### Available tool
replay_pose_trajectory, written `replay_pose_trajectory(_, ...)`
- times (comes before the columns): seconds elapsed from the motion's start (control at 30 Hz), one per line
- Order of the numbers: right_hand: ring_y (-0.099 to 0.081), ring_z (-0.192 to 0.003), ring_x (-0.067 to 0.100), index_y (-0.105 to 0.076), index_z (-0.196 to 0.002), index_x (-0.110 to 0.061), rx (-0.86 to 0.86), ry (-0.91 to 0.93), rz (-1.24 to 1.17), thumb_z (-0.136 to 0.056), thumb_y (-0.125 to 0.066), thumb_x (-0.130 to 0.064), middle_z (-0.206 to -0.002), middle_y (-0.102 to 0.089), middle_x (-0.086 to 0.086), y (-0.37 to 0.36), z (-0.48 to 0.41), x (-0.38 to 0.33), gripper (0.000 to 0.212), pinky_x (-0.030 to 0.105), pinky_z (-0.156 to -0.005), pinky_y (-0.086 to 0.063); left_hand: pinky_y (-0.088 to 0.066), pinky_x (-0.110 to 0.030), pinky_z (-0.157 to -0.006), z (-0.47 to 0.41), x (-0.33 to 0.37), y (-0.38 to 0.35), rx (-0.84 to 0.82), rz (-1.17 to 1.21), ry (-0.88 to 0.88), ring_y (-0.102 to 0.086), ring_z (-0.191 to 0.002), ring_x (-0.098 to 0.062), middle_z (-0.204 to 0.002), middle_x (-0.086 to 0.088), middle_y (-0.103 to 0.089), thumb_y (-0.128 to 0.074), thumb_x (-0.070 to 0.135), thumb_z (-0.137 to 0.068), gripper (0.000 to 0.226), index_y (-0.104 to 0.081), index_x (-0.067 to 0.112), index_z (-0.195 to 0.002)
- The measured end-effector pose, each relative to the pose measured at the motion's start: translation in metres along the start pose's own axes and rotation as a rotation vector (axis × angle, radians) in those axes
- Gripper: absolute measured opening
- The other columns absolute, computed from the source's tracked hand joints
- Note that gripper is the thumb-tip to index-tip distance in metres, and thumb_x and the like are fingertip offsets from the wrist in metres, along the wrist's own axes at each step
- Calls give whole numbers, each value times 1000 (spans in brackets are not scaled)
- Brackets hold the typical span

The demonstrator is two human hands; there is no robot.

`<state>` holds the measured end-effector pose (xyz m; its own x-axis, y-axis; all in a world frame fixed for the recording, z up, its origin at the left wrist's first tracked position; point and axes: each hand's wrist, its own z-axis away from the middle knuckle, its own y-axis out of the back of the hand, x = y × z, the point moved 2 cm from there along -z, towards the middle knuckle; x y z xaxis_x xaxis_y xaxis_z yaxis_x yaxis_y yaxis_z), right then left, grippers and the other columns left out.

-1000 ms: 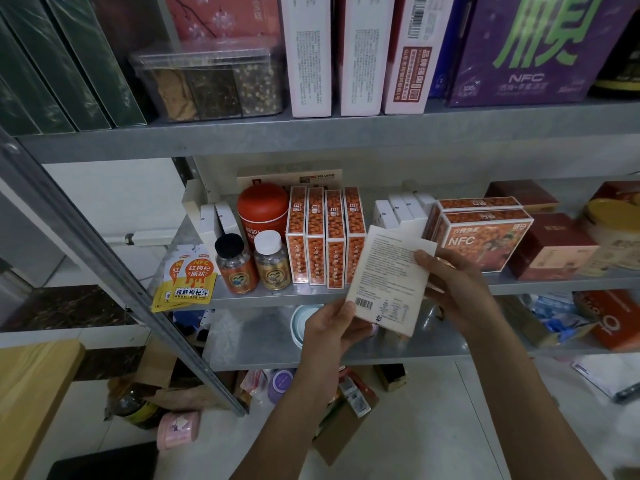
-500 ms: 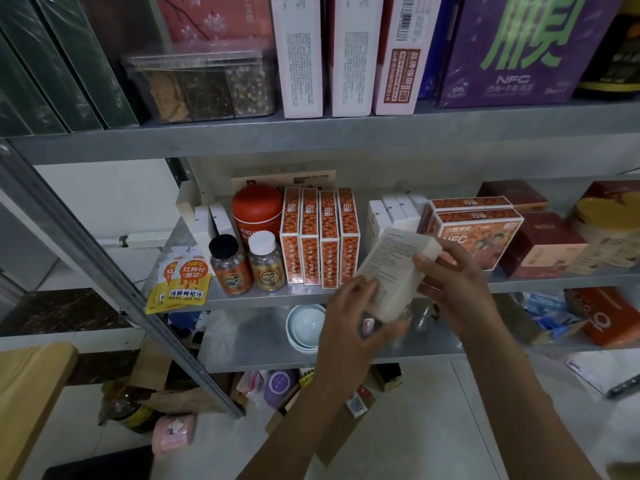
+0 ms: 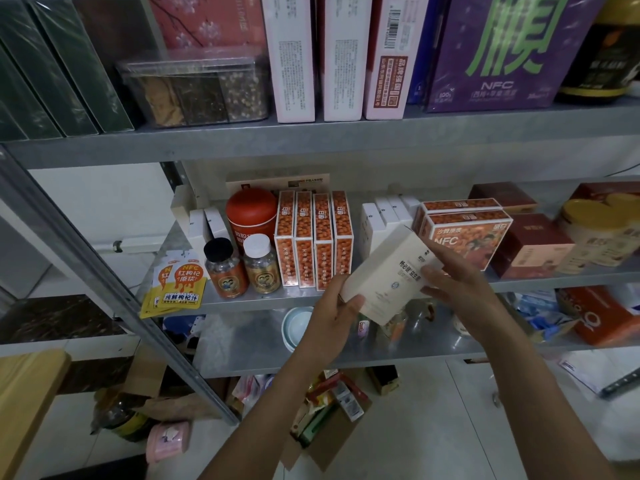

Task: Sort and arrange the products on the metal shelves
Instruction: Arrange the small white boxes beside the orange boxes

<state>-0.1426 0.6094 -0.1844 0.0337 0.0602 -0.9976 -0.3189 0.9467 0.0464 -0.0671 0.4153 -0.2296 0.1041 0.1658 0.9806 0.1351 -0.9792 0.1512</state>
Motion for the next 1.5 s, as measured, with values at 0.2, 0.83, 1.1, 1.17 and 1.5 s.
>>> replay_pose_trajectory(0.2, -69, -105, 20, -65, -121, -27, -79, 0, -143, -75, -68, -16, -110, -73, 3, 13, 2, 11, 47, 27, -74, -59, -58, -27, -73, -12, -10, 9, 64, 237, 88, -67, -104, -17, -112, 2, -65, -54, 31, -93, 22, -53, 31, -115)
replay_pose_trajectory(0.83, -63, -102, 18, -65, -126, -13, 449, 245, 389, -81, -77, -8, -129, -62, 9, -50, -23, 41, 46, 36, -88, -58, 6, -39, -120, -83, -3, 39, -56, -1332, -216, 5, -151, -19, -164, 0, 1, -48, 20, -99, 74, -1, 18, -156)
replay_pose_trajectory(1.1, -66, -103, 26, -61, -132, -15, 478, 169, 502, -84, -76, -17, -129, -63, 11, -77, -71, 57, 51, 35, -103, -47, 3, -40, -122, -82, -7, 38, -53, -1303, -199, 2, -151, -19, -164, 0, -2, -58, 19, -94, 83, -3, 17, -156)
replay_pose_trajectory(1.17, -64, -108, 24, -61, -132, -16, 473, 148, 530, -84, -75, -18, -129, -63, 10, -82, -80, 61, 50, 23, -101, -37, 3, -40, -123, -83, -8, 37, -51, -1308, -199, 3, -151, -19, -164, 0, -1, -57, 21, -95, 82, -3, 17, -156)
replay_pose_trajectory(1.5, -62, -114, 29, -45, -145, -14, 323, 215, 737, -97, -58, -12, -130, -61, 15, -97, -111, 50, 50, 40, -100, -49, 2, -41, -123, -83, -14, 38, -29, -1293, -227, 4, -151, -20, -164, -1, -3, -56, 20, -95, 82, -2, 16, -156)
